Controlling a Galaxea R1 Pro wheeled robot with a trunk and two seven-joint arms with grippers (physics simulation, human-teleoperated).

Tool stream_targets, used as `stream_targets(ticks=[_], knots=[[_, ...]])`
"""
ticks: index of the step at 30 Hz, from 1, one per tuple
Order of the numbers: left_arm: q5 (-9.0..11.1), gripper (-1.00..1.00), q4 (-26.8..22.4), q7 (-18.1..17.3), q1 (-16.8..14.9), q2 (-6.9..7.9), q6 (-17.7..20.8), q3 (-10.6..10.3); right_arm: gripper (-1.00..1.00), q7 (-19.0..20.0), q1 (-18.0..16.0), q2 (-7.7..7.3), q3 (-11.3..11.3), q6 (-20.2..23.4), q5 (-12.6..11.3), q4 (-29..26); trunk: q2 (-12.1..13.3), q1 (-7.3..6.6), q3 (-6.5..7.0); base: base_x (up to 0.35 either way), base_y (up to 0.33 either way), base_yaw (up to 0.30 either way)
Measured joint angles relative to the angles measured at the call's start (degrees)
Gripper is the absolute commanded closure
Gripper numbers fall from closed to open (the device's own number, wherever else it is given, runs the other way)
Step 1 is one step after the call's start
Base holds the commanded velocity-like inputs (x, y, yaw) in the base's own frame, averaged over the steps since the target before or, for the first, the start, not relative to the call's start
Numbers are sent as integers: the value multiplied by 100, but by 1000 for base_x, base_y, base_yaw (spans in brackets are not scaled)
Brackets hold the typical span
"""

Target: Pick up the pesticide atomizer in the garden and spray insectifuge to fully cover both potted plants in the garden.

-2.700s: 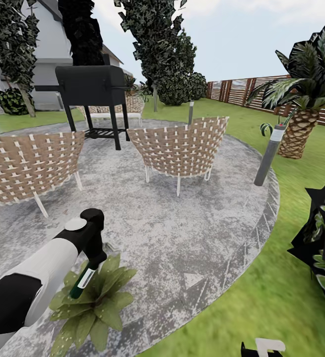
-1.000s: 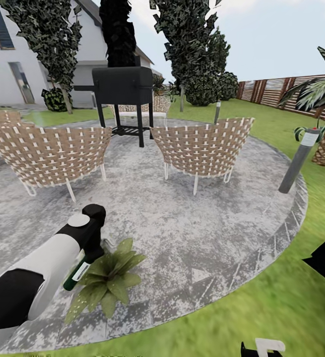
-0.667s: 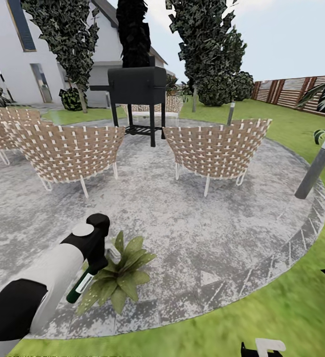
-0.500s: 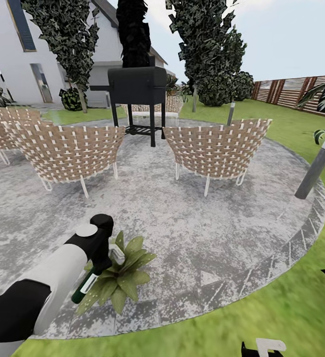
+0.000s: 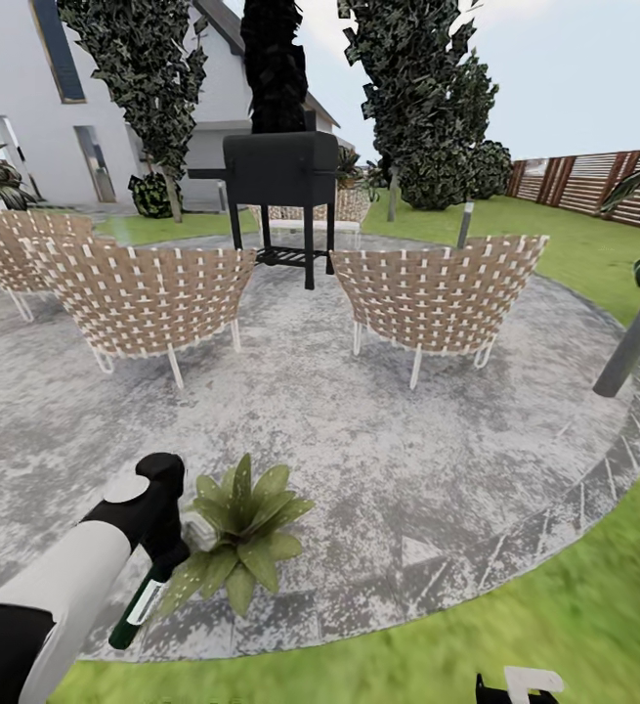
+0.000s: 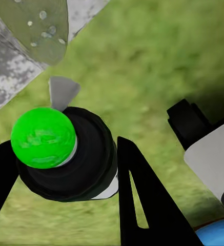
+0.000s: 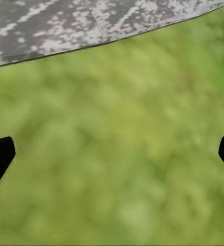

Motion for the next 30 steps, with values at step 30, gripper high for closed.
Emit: stream_targets(ticks=[30], knots=[[10, 100, -246, 1008, 769, -270, 60, 1060, -100, 0, 0, -8, 4, -1, 2, 8, 0, 0, -13, 0, 0, 98]])
